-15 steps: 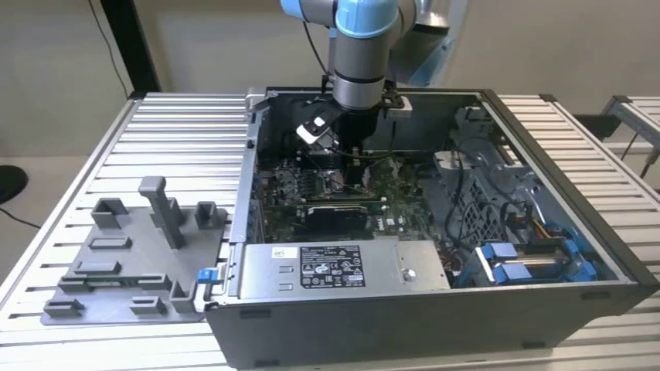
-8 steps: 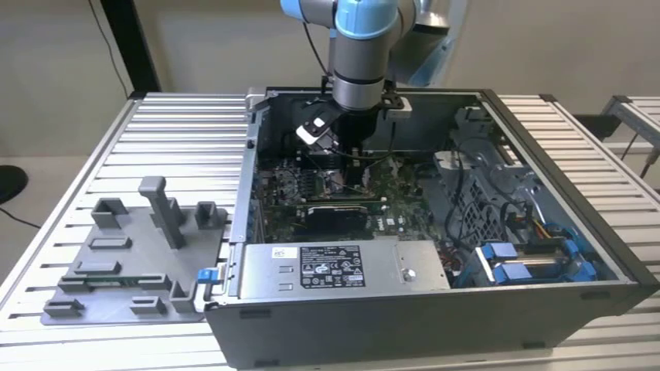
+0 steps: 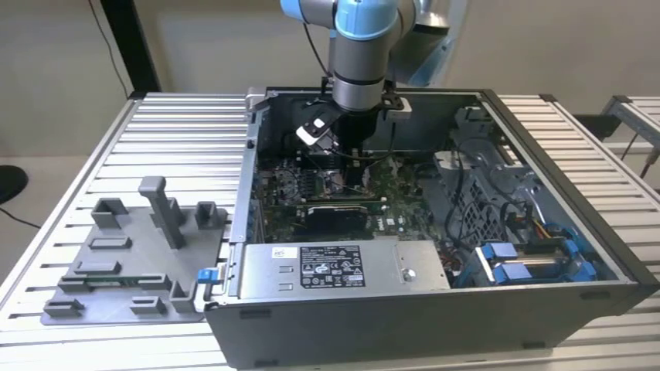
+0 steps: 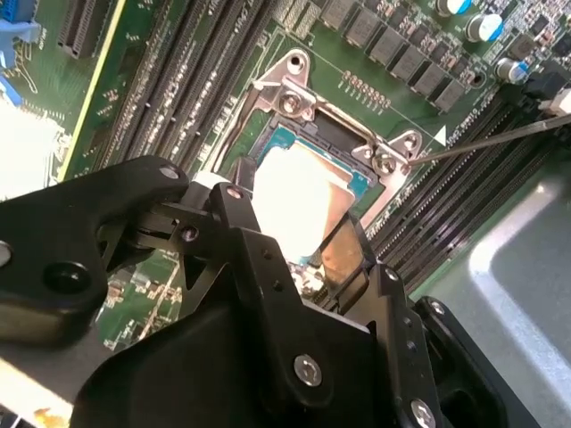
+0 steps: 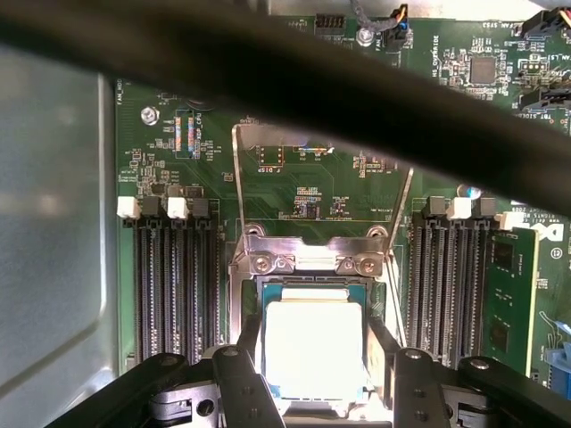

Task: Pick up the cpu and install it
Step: 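Close the cpu cover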

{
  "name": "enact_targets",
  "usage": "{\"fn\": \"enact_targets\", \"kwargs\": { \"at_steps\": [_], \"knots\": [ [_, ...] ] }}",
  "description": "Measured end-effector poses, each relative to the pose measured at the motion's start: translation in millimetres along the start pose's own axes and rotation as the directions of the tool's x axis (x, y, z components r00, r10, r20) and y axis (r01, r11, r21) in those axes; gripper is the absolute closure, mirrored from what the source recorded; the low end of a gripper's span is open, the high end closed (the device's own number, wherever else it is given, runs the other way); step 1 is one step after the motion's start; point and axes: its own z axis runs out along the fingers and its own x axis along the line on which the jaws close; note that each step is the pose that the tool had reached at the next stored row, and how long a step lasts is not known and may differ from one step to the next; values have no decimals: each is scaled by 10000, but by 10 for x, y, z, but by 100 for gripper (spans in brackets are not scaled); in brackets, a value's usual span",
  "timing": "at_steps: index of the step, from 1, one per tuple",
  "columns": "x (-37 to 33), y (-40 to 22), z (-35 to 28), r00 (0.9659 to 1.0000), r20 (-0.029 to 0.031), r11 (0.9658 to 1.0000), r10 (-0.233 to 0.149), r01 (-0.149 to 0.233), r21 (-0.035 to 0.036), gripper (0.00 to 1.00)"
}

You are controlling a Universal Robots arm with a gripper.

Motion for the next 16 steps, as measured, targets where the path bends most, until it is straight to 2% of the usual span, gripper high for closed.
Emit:
{"fn": "enact_targets", "kwargs": {
  "at_steps": [16],
  "knots": [
    [0, 0, 2, 10000, 0, 10000, 0, 0, 0, 100]
  ]
}}
